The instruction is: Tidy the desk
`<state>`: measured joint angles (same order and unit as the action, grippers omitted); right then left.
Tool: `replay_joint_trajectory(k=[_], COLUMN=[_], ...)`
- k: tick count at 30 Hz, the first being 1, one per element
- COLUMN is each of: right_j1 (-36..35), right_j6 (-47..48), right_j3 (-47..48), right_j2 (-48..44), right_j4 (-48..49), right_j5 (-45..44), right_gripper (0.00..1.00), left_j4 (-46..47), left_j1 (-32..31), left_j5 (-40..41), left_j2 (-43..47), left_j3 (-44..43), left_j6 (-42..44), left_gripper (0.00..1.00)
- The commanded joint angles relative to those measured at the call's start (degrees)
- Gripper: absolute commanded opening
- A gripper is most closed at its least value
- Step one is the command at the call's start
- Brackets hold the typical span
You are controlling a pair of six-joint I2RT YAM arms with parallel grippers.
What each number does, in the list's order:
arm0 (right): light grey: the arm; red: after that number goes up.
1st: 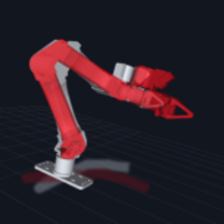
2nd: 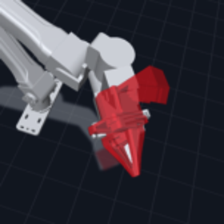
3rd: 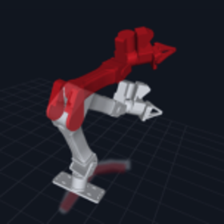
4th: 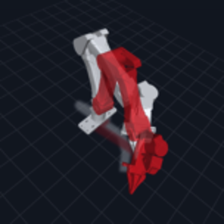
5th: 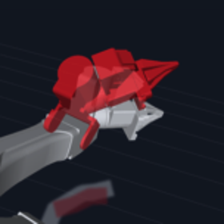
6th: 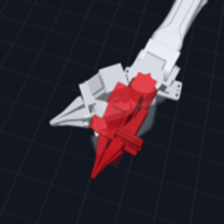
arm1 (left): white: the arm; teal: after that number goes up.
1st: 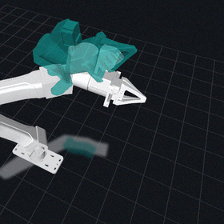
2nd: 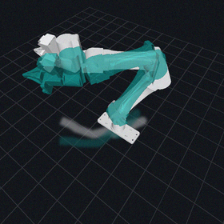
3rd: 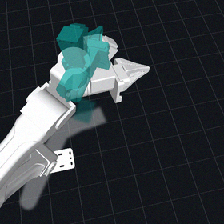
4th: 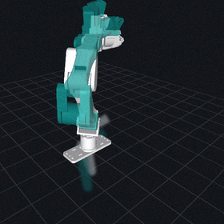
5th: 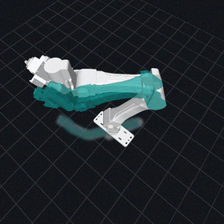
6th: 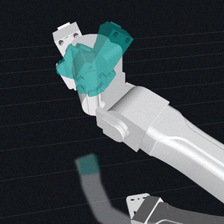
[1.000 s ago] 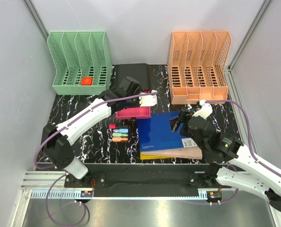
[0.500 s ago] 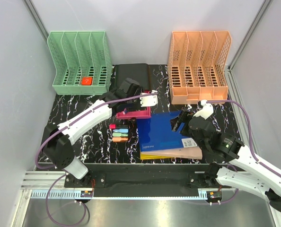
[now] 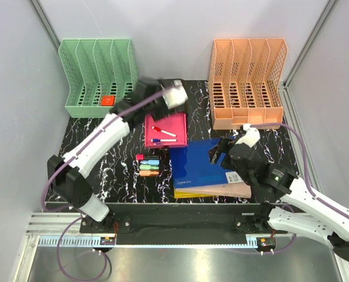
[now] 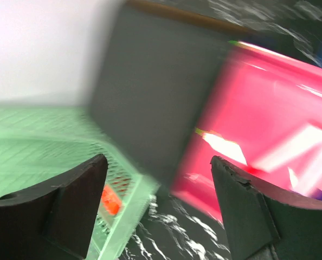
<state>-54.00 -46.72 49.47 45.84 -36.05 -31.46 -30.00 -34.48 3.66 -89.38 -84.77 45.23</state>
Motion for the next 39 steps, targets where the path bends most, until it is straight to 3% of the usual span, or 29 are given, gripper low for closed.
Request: replay_joint_trajectory(k=[1, 5, 8, 19, 29, 39], right_j1=[0.12, -0.06, -0.23, -0.93, -0.93, -0.93], right_j6=[2.16, 3.74, 5.58, 11.21, 17.53, 24.92], right_j3=[0.8, 0.45, 1.32, 8.26, 11.52, 18.46], right_j2=[5.29, 10.74, 16.54, 35.44, 47.14, 52.76], right_j4=[4.58, 9.94, 15.73, 27.61, 39.55, 41.77], right_j5=[4.38, 9.82, 12.82, 19.42, 18.99, 15.56], right_gripper=[0.83, 0.82, 0.82, 0.81, 0.81, 0.82], left_j4=[5.49, -1.63, -5.42, -6.91, -7.09, -7.88], left_j1=[7.66, 10.48, 10.57, 10.66, 10.66, 8.91], left_j5=[2.22, 2.31, 1.62, -1.82, -1.29, 3.01], left_j2=[-1.75, -11.48, -14.93, -20.39, -19.16, -18.46], left_j3=[-12.33, -23.12, -26.31, -26.32, -19.21, -11.47], left_j6=[-10.5, -16.48, -19.38, -26.69, -25.11, -19.22], left_gripper=[0.85, 0.86, 0.86, 0.85, 0.81, 0.79])
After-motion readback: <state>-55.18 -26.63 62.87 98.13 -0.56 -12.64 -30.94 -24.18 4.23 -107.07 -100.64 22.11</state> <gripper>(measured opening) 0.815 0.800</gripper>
